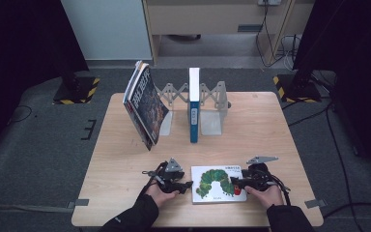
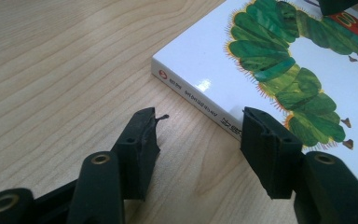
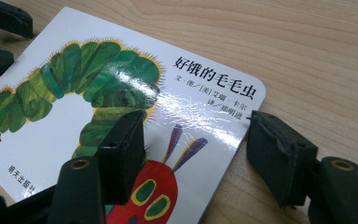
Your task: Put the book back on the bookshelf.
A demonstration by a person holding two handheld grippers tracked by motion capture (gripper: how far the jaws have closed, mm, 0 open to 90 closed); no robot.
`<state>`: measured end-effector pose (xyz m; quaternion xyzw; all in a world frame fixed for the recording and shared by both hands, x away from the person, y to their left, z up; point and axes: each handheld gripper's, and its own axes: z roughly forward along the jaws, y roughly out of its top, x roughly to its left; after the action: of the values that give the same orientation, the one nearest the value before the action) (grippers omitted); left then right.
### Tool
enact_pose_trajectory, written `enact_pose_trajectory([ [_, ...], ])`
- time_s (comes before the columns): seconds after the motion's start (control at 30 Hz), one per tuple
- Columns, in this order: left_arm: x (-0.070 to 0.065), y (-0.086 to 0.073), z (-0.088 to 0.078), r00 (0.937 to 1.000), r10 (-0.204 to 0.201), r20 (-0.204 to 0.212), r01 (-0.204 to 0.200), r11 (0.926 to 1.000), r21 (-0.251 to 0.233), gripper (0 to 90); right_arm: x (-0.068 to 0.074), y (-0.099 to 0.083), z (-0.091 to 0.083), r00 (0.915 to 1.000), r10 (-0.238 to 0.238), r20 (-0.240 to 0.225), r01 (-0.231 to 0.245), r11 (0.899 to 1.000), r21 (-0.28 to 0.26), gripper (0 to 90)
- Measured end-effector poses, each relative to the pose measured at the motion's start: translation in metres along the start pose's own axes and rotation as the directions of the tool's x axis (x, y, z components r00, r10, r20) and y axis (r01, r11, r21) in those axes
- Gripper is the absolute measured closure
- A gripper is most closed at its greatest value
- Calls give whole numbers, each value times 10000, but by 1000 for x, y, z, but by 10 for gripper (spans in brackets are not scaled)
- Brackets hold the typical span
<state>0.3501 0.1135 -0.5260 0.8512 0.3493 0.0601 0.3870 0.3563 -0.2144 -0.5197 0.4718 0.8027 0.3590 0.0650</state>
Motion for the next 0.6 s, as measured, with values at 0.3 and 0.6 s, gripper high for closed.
enact_pose_trajectory([
  [0.3,-3,1,3,10000,18,-82,-18,10000,-42,427,-4,3,1,9994,324,-98,-325,9994,-140,352],
  [0.6,-7,3,7,9989,400,-259,-401,9992,-34,343,-10,5,0,9984,560,25,-559,9981,-270,335],
])
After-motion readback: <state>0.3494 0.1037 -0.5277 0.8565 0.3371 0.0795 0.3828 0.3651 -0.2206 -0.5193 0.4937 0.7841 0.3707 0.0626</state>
